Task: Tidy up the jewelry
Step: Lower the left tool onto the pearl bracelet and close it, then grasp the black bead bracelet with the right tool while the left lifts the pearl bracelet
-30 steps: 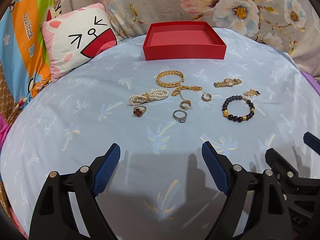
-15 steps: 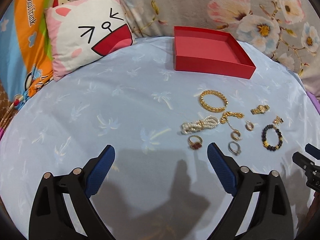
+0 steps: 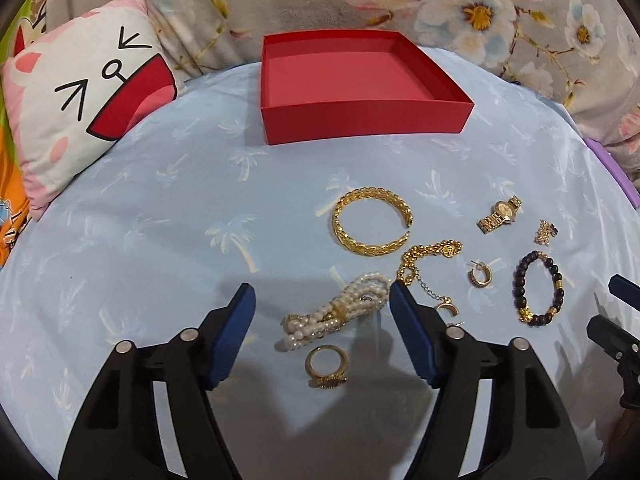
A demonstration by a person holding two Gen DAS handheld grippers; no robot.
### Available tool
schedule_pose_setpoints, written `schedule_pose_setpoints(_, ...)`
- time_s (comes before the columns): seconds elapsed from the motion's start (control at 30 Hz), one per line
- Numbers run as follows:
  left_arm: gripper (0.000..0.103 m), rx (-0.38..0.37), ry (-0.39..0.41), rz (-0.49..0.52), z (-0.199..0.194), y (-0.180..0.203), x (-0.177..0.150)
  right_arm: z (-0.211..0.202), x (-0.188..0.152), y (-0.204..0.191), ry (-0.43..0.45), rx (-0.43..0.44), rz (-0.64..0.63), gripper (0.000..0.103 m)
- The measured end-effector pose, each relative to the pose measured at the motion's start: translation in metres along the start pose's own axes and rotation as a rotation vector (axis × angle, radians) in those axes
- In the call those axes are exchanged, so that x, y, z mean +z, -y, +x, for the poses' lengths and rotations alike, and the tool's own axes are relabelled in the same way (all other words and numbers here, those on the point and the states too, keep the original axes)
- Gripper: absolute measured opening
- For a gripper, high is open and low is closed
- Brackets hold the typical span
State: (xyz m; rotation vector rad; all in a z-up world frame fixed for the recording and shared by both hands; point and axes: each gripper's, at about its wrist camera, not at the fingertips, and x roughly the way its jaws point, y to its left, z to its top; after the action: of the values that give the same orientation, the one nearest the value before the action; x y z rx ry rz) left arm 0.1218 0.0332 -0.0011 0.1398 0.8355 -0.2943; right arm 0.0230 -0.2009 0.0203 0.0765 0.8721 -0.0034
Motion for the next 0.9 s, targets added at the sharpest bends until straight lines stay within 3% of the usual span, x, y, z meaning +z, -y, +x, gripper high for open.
schedule_pose_setpoints(0.13, 0.046, -0.043, -0.042, -0.007, 0.007, 0.004, -0.003, 0.001, 0.0, -0.001, -0.007, 0.018, -0.002, 0.077)
schedule_pose_setpoints(0.33, 0.019, -0.064, -0.034, -0.017, 0.002, 0.007, -0.007, 0.007, 0.006, -0.001, -0.034, 0.062, 0.003, 0.075)
schedule_pose_setpoints(0.43, 0.017, -0.076, -0.027, -0.036, 0.0, 0.006, -0.008, 0.017, 0.013, 0.001, -0.072, 0.105, 0.024, 0.063)
schedule_pose_setpoints(0.57, 0.017, -0.059, 0.011, -0.037, -0.01, 0.005, -0.005, 0.035, 0.021, 0.002, -0.121, 0.1, 0.028, 0.039)
schedule_pose_setpoints(0.7, 0.017, -0.049, 0.053, -0.014, -0.023, 0.008, -0.002, 0.044, 0.032, -0.002, -0.116, 0.083, 0.004, 0.028)
schedule_pose_setpoints(0.83, 0.017, -0.057, 0.05, -0.018, -0.022, 0.008, -0.001, 0.051, 0.036, -0.006, -0.112, 0.062, -0.021, 0.024)
schedule_pose_setpoints(0.9, 0.017, -0.054, 0.05, -0.019, -0.022, 0.008, -0.002, 0.052, 0.036, -0.008, -0.105, 0.042, -0.038, 0.013)
